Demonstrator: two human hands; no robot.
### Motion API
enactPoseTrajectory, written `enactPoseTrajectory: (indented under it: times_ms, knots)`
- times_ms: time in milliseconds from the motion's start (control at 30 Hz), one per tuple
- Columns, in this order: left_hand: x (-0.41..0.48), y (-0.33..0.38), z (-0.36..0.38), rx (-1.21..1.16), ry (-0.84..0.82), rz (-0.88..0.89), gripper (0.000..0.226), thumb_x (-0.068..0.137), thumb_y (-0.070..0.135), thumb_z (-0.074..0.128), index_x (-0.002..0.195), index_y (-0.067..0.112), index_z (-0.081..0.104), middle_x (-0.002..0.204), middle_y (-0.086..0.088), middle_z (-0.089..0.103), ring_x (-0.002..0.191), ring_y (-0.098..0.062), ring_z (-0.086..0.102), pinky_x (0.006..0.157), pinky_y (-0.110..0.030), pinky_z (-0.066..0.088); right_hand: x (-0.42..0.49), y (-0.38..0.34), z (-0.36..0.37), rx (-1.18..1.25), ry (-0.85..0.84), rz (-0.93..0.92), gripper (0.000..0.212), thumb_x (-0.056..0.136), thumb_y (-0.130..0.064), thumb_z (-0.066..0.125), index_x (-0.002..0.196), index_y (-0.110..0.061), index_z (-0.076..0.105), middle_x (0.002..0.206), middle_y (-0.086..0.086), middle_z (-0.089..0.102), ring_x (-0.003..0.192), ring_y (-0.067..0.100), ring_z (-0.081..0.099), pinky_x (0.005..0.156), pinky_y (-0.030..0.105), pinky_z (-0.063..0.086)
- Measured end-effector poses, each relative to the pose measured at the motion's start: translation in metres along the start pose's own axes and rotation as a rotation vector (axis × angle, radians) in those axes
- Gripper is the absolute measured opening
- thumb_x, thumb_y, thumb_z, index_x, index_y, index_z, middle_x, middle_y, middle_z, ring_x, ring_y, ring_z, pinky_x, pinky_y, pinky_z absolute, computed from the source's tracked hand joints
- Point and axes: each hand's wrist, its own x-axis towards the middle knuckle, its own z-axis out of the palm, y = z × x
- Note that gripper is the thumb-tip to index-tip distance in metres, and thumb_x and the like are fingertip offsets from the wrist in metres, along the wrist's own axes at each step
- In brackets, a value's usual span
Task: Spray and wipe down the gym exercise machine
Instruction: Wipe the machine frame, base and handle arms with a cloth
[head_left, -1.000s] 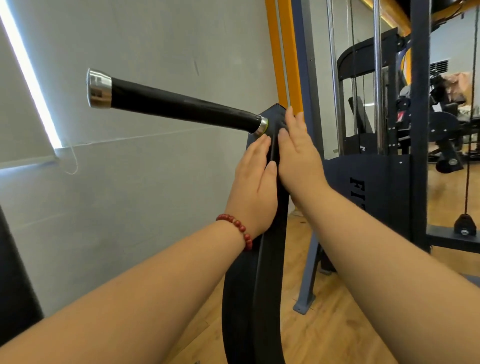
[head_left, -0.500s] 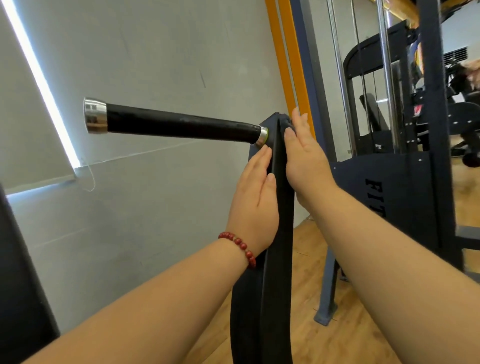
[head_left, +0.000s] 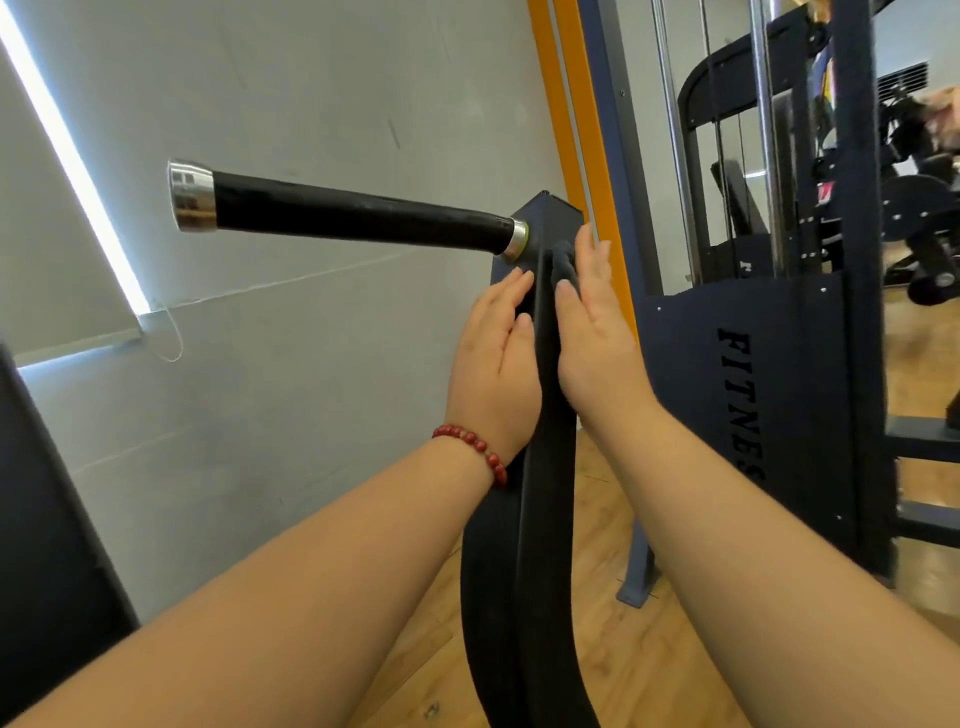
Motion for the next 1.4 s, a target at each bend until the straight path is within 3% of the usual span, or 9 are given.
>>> enactPoseTrajectory:
  times_ms: [100,233,433,667,867,1033,1200,1300,1400]
  knots:
    - [-0.005,0.005,-0.007,0.014,-0.1,-0.029,0.044,0.105,0.01,0.032,0.148,0.016,0.035,0.154,0.002,0.035,0.141,-0.005,0.029,0.118,-0.024,0.024,-0.053,0.013,0.002,-0.128,-0.081,-0.117,0.051,0.107,-0.027,0.031,0.146,-0.046,0.003,0.155,-0.023,-0.018,0.132,-0.022,-0.015,0.096,-0.008,-0.001]
    - [-0.036,-0.012,-0.022,0.097,-0.198,-0.016,0.048,0.105,0.01,0.032,0.151,0.02,0.028,0.16,0.005,0.023,0.145,-0.002,0.017,0.119,-0.021,0.014,-0.095,0.026,0.002,-0.307,-0.166,-0.148,0.052,0.105,-0.034,0.029,0.139,-0.055,-0.005,0.144,-0.034,-0.032,0.141,-0.007,-0.025,0.106,0.006,-0.009]
    - [-0.064,-0.026,-0.02,0.086,-0.228,-0.018,0.05,0.099,0.027,0.025,0.147,0.033,0.011,0.161,0.01,0.012,0.145,0.004,0.009,0.119,-0.018,0.009,-0.062,0.01,0.008,-0.346,-0.106,-0.129,0.052,0.107,-0.029,0.029,0.151,-0.04,0.003,0.152,-0.023,-0.018,0.139,-0.001,-0.024,0.112,0.022,-0.008]
    - [-0.069,-0.027,-0.018,0.095,-0.176,-0.016,0.054,0.099,0.026,0.023,0.152,0.02,0.021,0.161,0.004,0.017,0.146,-0.001,0.014,0.119,-0.017,0.013,-0.122,0.029,0.012,-0.339,-0.143,-0.199,0.047,0.104,-0.038,0.024,0.146,-0.046,0.006,0.155,-0.028,-0.016,0.146,-0.002,-0.018,0.11,0.005,-0.01]
    - [-0.072,-0.028,-0.017,0.064,-0.124,-0.026,0.051,0.1,0.02,0.028,0.152,0.017,0.028,0.159,0.001,0.025,0.144,-0.002,0.021,0.117,-0.013,0.015,-0.074,0.016,0.011,-0.367,-0.102,-0.19,0.045,0.107,-0.029,0.026,0.145,-0.043,0.006,0.161,-0.015,-0.007,0.143,0.0,-0.017,0.103,0.0,-0.011]
    - [-0.075,-0.027,-0.018,0.129,-0.087,-0.033,0.045,0.105,0.012,0.03,0.15,0.016,0.032,0.158,0.002,0.027,0.141,0.001,0.02,0.114,-0.01,0.015,-0.127,0.032,0.015,-0.354,-0.125,-0.239,0.047,0.104,-0.039,0.023,0.148,-0.041,0.008,0.158,-0.023,-0.012,0.148,0.004,-0.016,0.113,0.008,-0.008]
    - [-0.072,-0.027,-0.018,0.081,-0.028,-0.154,0.045,0.105,0.016,0.033,0.15,0.016,0.034,0.155,-0.003,0.033,0.143,-0.013,0.028,0.12,-0.035,0.023,-0.095,0.012,0.011,-0.512,-0.163,-0.251,0.048,0.106,-0.033,0.028,0.15,-0.036,0.009,0.16,-0.016,-0.011,0.145,0.002,-0.02,0.109,0.005,-0.01]
    - [-0.074,-0.025,-0.024,-0.035,-0.098,-0.301,0.048,0.106,0.023,0.033,0.153,0.019,0.025,0.155,0.0,0.034,0.142,-0.013,0.03,0.114,-0.021,0.02,-0.071,-0.002,0.01,-0.648,-0.199,-0.234,0.05,0.107,-0.029,0.028,0.154,-0.032,0.013,0.163,-0.008,-0.01,0.142,0.001,-0.023,0.114,0.019,-0.006]
    - [-0.085,-0.031,-0.038,-0.157,-0.17,-0.39,0.049,0.106,0.029,0.032,0.154,0.025,0.02,0.154,0.005,0.035,0.141,-0.011,0.032,0.104,-0.016,0.024,-0.089,0.002,0.005,-0.745,-0.261,-0.295,0.049,0.106,-0.032,0.028,0.154,-0.032,0.016,0.162,-0.013,-0.008,0.143,0.002,-0.024,0.114,0.021,-0.006]
